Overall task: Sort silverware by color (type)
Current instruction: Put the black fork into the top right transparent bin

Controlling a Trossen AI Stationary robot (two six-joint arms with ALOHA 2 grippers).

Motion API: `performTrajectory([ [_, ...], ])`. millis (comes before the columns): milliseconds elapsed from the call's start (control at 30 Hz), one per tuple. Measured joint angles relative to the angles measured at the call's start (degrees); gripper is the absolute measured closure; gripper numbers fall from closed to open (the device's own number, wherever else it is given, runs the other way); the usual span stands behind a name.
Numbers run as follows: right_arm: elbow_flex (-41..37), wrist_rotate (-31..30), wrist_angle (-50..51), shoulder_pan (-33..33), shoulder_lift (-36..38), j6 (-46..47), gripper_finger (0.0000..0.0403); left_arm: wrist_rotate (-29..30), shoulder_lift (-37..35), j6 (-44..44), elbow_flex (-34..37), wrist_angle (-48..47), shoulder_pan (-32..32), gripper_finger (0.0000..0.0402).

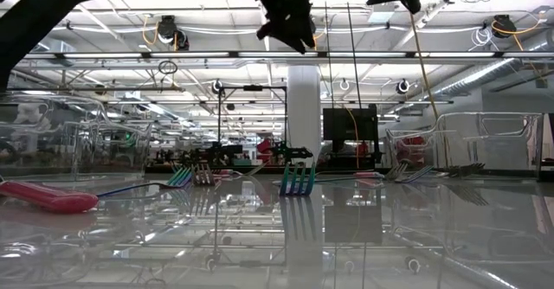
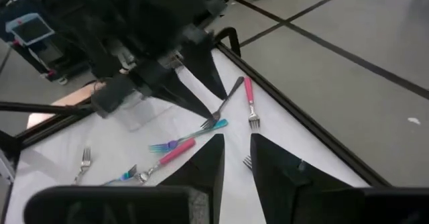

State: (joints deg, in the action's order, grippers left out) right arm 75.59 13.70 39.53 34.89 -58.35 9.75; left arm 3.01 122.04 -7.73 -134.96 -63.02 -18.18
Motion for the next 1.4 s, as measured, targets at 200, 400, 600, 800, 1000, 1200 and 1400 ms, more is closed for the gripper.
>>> performTrajectory([
  [200, 0.0, 0.1, 0.2, 0.0, 0.0, -1.5, 0.0332, -2.0, 3.2, -2.8, 0.0, -0.6, -0.8, 0.0254],
  [400, 0.0, 0.1, 0.2, 0.0, 0.0, 3.0, 0.0332, -2.8, 6.7, -3.1, 0.0, -1.6, -2.2, 0.0252],
  [600, 0.0, 0.0, 0.1, 0.0, 0.7, 14.9, 0.0332, -3.5, 10.6, -0.1, 0.0, -3.3, -3.5, 0.02],
  [800, 0.0, 0.0, -0.5, -1.1, 2.0, 22.9, 0.0332, -3.5, 13.7, 4.3, 0.0, -2.9, -3.7, 0.0116],
  [1000, 0.0, -0.2, -1.2, -1.3, 3.1, 24.9, 0.0332, -1.9, 13.7, 4.0, 0.0, -1.3, -3.1, 0.0094],
  [1200, 0.0, -0.3, -1.0, -1.3, 3.0, 23.6, 0.0332, -1.9, 13.8, 4.7, 0.0, 0.9, -3.3, 0.0094],
  [1400, 0.0, -0.3, -0.1, -1.3, 2.6, 23.5, 0.0332, -4.0, 16.1, 6.4, -0.1, 7.2, -3.4, 0.0094],
])
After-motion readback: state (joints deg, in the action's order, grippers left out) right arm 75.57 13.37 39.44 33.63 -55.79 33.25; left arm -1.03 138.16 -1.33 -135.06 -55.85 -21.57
